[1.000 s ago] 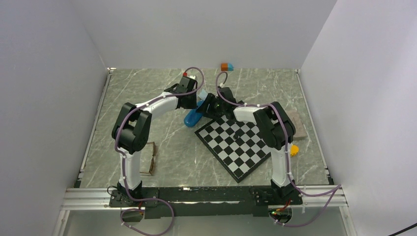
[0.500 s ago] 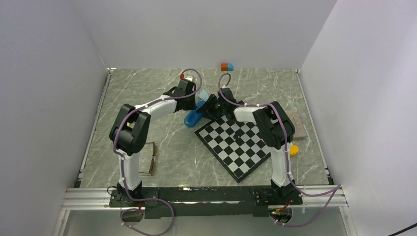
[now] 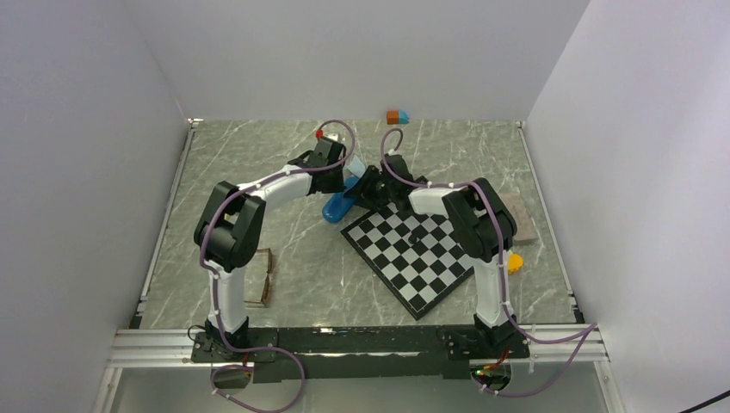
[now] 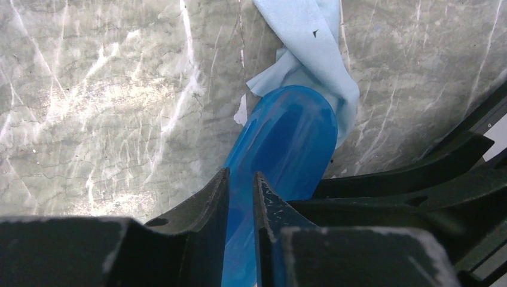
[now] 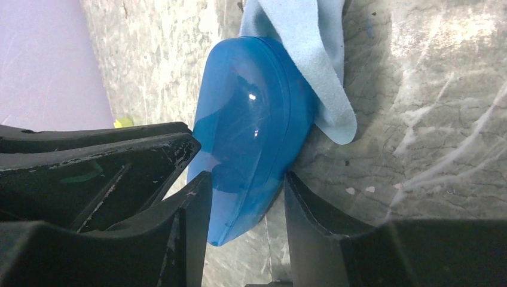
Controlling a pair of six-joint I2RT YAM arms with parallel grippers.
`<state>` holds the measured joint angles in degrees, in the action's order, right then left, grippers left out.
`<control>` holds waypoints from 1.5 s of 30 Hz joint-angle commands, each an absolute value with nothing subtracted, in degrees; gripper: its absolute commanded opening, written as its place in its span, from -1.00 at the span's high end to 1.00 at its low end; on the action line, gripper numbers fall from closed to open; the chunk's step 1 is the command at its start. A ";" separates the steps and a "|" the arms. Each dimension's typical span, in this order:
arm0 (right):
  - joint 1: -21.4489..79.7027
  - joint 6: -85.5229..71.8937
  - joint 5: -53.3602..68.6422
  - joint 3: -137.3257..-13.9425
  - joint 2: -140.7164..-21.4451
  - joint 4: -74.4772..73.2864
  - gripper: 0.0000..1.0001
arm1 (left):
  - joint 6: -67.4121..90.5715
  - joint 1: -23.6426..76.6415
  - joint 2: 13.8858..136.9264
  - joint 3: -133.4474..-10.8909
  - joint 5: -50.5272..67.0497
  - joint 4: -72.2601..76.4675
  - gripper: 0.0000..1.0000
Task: Organize the sunglasses
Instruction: Close the case with sunglasses at the center of the board, then pick up the sunglasses case from the center of the board.
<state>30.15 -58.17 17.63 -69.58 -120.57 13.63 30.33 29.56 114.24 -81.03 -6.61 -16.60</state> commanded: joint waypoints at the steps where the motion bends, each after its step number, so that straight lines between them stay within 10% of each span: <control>1: 32.17 -52.51 9.39 -65.08 -125.07 13.09 1.00 | 31.23 34.18 118.81 -75.21 4.03 -34.82 0.49; 14: 30.11 -50.39 17.98 -67.04 -120.47 19.54 0.98 | 28.07 32.33 111.65 -78.89 4.85 -35.80 0.19; 29: 29.97 -41.94 15.08 -73.04 -112.36 10.93 -0.18 | 27.16 26.26 98.13 -77.41 4.35 -32.11 -0.19; 34: 29.97 -35.07 10.66 -69.37 -104.57 10.92 -0.69 | 29.02 22.70 84.24 -69.33 0.19 -28.43 -0.97; 36: 29.97 -32.56 7.99 -66.03 -100.04 12.13 -0.98 | 30.14 20.56 78.86 -65.98 -3.28 -28.37 -0.99; 45: 29.89 -26.28 -9.11 -49.76 -77.59 12.67 -0.99 | 42.08 7.99 63.13 -55.55 -17.77 -39.68 -0.99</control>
<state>30.04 -29.93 1.91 -55.40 -85.21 11.77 34.54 12.60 65.45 -58.46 -11.05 -32.25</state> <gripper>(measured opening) 0.994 0.993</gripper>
